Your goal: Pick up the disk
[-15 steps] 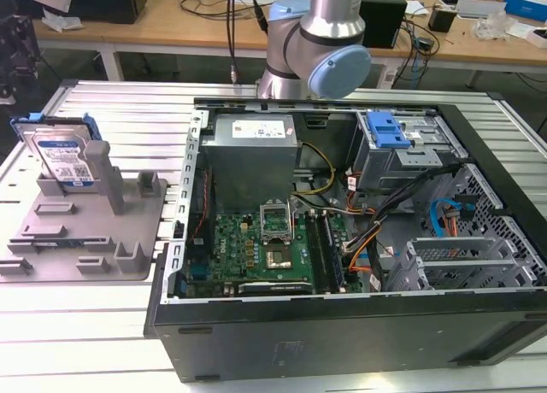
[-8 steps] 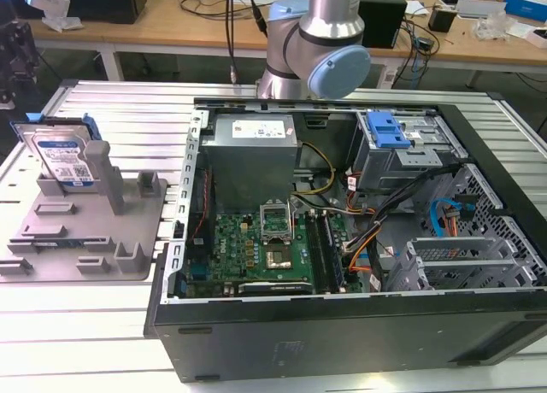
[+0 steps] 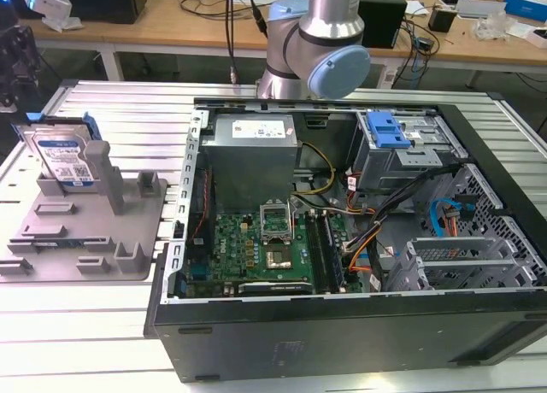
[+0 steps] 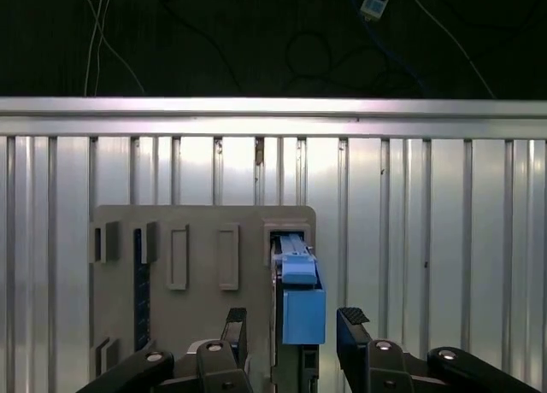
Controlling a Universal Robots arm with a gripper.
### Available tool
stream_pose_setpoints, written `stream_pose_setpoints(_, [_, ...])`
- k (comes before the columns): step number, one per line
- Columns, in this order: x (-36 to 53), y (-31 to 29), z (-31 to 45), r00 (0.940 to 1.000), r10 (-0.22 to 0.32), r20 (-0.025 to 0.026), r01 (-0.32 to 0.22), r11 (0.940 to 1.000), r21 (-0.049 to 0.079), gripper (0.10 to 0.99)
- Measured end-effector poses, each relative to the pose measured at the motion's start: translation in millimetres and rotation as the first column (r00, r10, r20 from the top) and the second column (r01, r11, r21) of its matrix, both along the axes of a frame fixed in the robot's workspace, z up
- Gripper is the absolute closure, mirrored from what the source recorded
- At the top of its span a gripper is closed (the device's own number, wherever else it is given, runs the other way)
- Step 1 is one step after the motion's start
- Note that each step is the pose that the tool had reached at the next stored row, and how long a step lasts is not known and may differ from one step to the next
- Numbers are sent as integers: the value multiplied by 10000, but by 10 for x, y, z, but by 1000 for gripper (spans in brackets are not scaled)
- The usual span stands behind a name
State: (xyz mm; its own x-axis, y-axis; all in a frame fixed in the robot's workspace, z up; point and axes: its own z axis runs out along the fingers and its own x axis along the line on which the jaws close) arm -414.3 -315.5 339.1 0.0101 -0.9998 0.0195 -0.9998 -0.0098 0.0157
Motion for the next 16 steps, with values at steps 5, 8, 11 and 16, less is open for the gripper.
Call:
stream_pose_setpoints(5, [0, 6, -42, 10000, 1, 3, -1, 10000, 1, 545])
stream_pose_setpoints(8, [-6, 13, -70, 10000, 6, 2, -6, 10000, 0, 545])
stream_pose_setpoints(11, [-19, 21, -107, 10000, 29, 2, -29, 10000, 0, 545])
stream_pose_setpoints(16, [-31, 30, -172, 10000, 64, 2, -64, 10000, 0, 545])
